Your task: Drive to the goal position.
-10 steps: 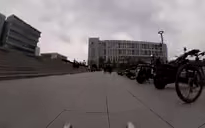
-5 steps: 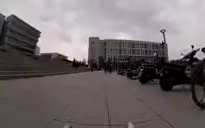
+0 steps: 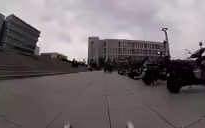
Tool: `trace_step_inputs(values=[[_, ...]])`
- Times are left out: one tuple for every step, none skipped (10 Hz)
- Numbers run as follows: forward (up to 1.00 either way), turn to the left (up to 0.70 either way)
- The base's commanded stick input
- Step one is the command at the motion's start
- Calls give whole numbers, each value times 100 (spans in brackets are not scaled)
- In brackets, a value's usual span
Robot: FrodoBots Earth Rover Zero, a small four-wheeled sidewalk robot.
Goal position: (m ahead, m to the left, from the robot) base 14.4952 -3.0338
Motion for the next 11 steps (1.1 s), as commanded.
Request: trace_step_inputs(values=[[70, 0], [70, 0], [70, 0], [70, 0], [70, 0], [70, 0], [70, 0], [70, 0], [70, 0], [70, 0], [70, 0]])
